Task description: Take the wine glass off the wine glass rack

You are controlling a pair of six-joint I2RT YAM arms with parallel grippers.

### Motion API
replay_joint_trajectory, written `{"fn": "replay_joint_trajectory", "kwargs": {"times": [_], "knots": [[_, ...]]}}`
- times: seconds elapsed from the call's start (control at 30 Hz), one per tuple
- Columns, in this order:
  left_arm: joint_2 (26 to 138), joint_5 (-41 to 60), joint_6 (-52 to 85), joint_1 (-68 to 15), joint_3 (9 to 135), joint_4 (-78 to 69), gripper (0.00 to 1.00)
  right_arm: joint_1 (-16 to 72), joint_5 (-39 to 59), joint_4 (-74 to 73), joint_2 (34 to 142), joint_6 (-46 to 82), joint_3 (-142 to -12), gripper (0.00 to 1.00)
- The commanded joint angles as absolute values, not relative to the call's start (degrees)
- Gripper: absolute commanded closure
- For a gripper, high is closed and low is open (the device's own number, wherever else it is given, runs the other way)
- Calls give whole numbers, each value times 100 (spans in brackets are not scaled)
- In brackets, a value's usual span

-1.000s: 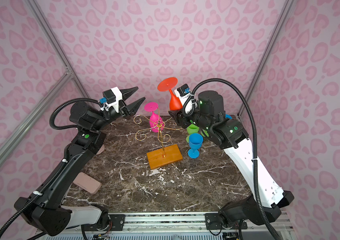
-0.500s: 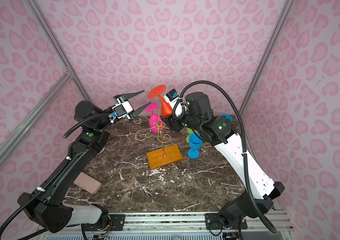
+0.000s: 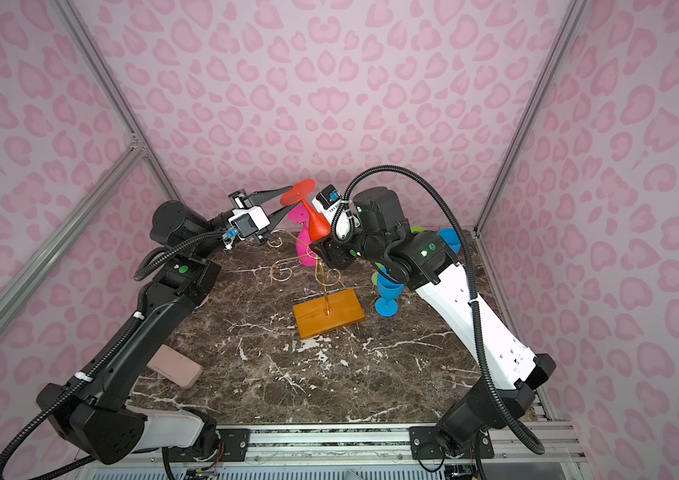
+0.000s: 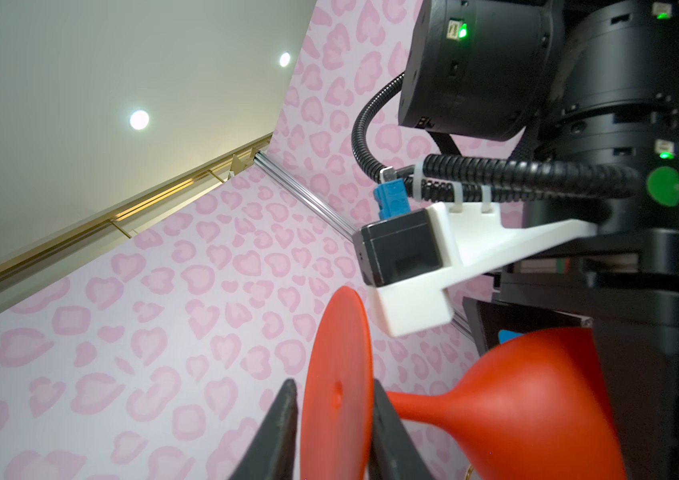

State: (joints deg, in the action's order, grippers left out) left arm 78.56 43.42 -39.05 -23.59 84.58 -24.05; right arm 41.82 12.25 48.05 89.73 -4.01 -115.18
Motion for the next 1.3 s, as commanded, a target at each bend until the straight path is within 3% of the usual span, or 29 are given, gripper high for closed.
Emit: {"fn": "replay_joint_trajectory", "kwargs": {"times": [0.0, 0.23, 0.47, 0.63, 0.83, 1.07, 1.27], "knots": [[7864, 4197, -3990, -2358, 8490, -2601, 77, 4210, 1316, 4757, 8984, -335, -11513, 52], [7830, 4096, -4017, -2355, 8506, -2619, 97, 4245, 1395, 4726, 8983, -282, -11479, 41], [7776, 3709, -3865, -2356, 8492, -2635, 97, 4245, 1438, 4471, 8738, -257, -11222, 11], [7757, 3438, -3603, -2347, 8447, -2615, 97, 4247, 1336, 3991, 8332, -185, -10828, 2], [7732, 3095, -2744, -2188, 8296, -2839, 97, 4200, 1360, 3284, 7534, -220, -10133, 2], [7711, 2639, -848, -1758, 7990, -3549, 97, 3903, 1653, 2706, 6434, -164, -9193, 2], [7627, 2667, 547, -1563, 7571, -4230, 97, 3206, 2195, 1891, 5695, 335, -8292, 18]]}}
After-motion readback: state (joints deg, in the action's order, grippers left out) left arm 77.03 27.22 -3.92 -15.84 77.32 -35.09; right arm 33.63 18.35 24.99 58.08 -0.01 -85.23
